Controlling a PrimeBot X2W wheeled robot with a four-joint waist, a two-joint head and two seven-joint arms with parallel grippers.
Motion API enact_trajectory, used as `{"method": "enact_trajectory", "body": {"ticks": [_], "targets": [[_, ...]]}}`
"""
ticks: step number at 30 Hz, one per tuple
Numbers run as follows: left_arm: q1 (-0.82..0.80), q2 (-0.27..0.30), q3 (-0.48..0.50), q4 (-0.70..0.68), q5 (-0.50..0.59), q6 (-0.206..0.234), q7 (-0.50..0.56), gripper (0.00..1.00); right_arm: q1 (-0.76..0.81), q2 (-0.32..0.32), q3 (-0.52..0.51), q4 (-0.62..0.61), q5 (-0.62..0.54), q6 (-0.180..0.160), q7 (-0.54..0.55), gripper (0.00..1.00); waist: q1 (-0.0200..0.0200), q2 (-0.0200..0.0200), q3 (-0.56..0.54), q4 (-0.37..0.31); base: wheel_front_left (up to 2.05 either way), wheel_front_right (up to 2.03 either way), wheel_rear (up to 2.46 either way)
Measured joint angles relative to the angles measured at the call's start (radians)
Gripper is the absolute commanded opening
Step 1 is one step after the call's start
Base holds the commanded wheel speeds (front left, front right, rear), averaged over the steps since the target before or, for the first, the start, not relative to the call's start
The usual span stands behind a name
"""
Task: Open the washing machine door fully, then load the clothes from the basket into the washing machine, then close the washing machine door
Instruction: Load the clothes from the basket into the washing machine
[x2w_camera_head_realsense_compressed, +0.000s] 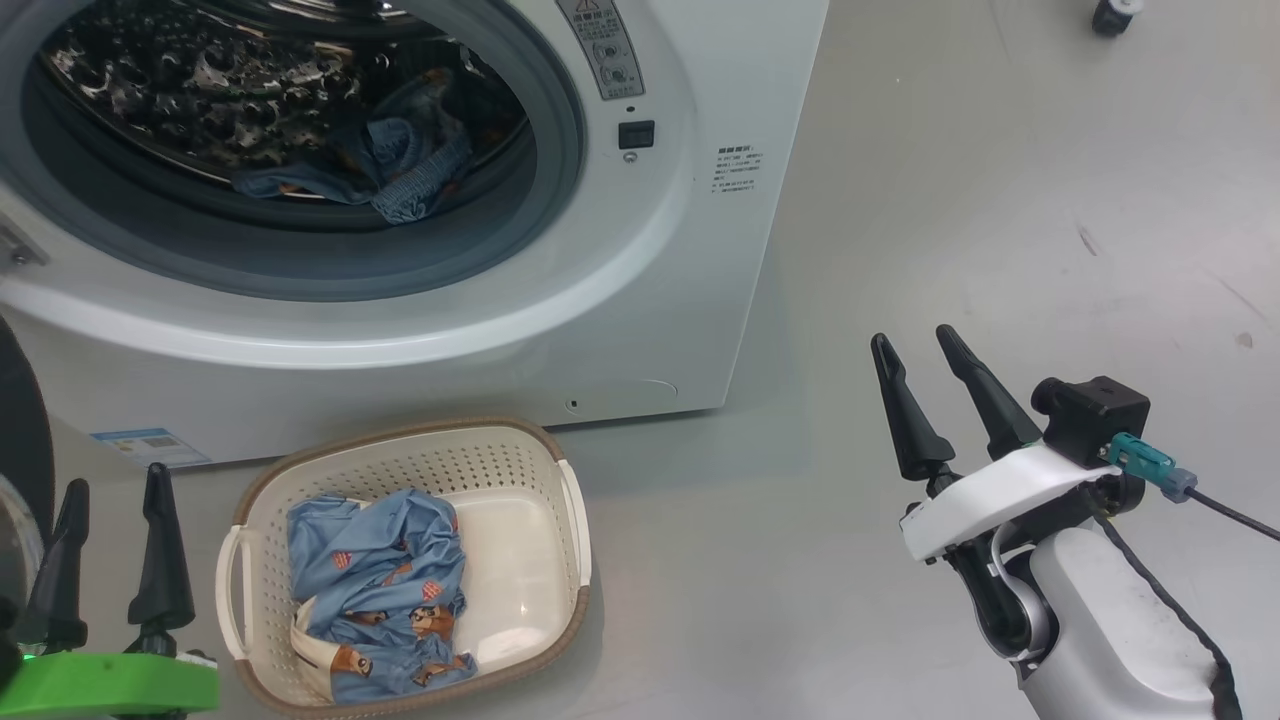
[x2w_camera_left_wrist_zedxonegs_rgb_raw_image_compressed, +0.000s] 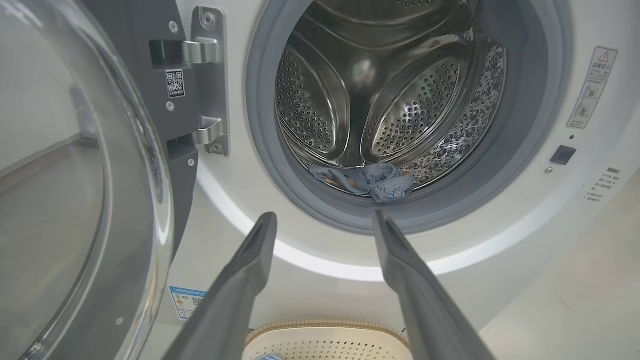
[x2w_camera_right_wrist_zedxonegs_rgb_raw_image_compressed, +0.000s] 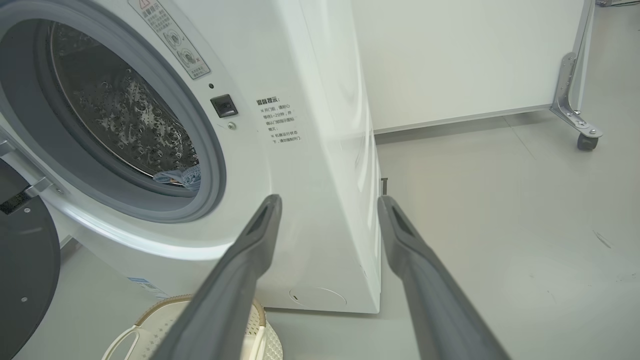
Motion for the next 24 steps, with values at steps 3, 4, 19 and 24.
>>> {"method": "enact_trajectory", "body": {"ticks": [3, 4, 19, 24], "targets": [[-0.001, 0.007, 0.002, -0.003, 0.0, 0.0, 0.0, 1.0, -0.003, 0.005, -0.001, -0.003, -0.002, 0.0, 0.0, 1.0, 0.0, 0.0, 0.026, -0.011, 0.0, 0.0, 0.0], [-0.002, 0.009, 0.002, -0.004, 0.0, 0.0, 0.0, 1.0, -0.007, 0.007, -0.003, -0.005, -0.003, 0.0, 0.0, 1.0, 0.0, 0.0, 0.034, -0.014, 0.0, 0.0, 0.0], [-0.046, 0.043, -0.016, -0.004, -0.004, 0.0, 0.033, 1.0, -0.06, 0.04, -0.028, -0.028, -0.036, 0.0, 0.0, 1.0, 0.0001, 0.0, 0.164, -0.062, 0.0, 0.0, 0.0], [-0.061, 0.058, -0.028, -0.001, -0.014, 0.0, 0.049, 1.0, -0.068, 0.056, -0.03, -0.032, -0.046, 0.0, 0.0, 1.0, 0.0001, 0.0, 0.208, -0.072, 0.0, 0.0, 0.0]]}}
